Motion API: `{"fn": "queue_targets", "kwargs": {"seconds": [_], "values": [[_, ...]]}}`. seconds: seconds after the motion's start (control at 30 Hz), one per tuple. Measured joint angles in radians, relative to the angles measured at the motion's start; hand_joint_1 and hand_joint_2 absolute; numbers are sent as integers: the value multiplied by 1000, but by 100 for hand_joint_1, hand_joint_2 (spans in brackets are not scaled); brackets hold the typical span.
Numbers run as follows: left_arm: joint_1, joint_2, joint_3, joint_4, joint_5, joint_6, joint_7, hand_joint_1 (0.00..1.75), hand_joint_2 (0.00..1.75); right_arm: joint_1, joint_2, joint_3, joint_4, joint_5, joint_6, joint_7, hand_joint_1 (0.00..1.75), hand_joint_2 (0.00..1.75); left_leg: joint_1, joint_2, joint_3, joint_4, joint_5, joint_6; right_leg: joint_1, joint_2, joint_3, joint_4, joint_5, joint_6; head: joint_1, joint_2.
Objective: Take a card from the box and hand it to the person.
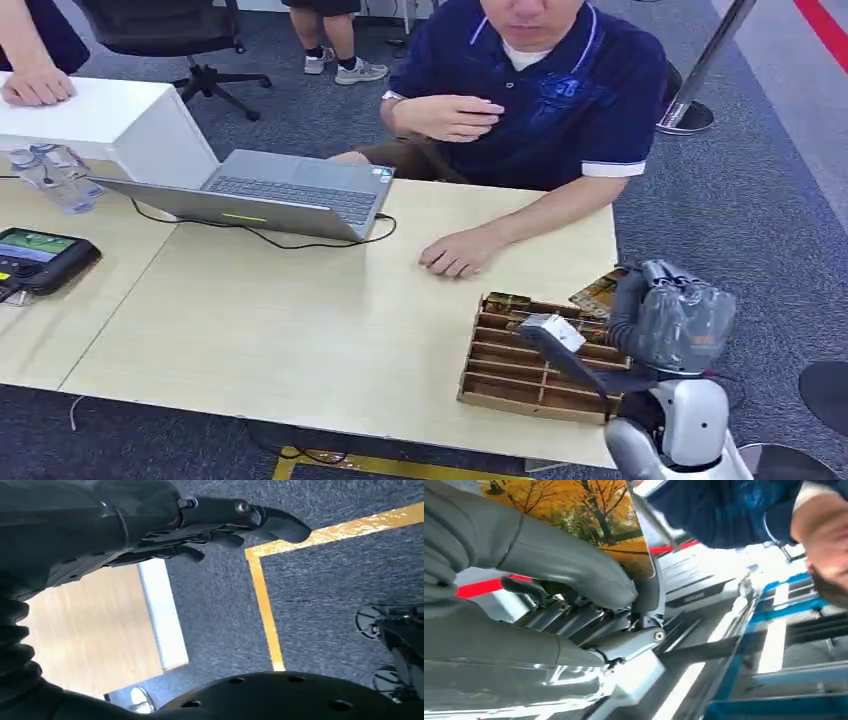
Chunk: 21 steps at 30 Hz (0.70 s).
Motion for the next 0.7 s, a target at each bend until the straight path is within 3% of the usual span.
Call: {"fn": "queue_targets", "kwargs": {"seconds": [0.4,0.5,0.6,0.7], "values": [[0,-5,16,0,0,2,0,0,175,-1,6,-37,-13,-118,25,-44,175,175,0,0,0,0,0,0,0,0,0,0,0,0,0,0],[0,-5,16,0,-13,-1,0,0,175,-24,8,-36,2,-384,172,-128,175,175,0,0,-2,0,0,0,0,0,0,0,0,0,0,0],[-2,-5,16,0,-32,-9,3,0,175,-96,36,-39,84,-652,293,-255,175,175,0,0,-2,0,0,-1,0,0,0,1,1,-1,0,0],[-5,-4,16,0,-48,-11,13,0,175,-192,84,-45,207,-804,323,-338,175,175,0,0,0,0,2,-1,0,0,0,1,1,-1,0,0]]}}
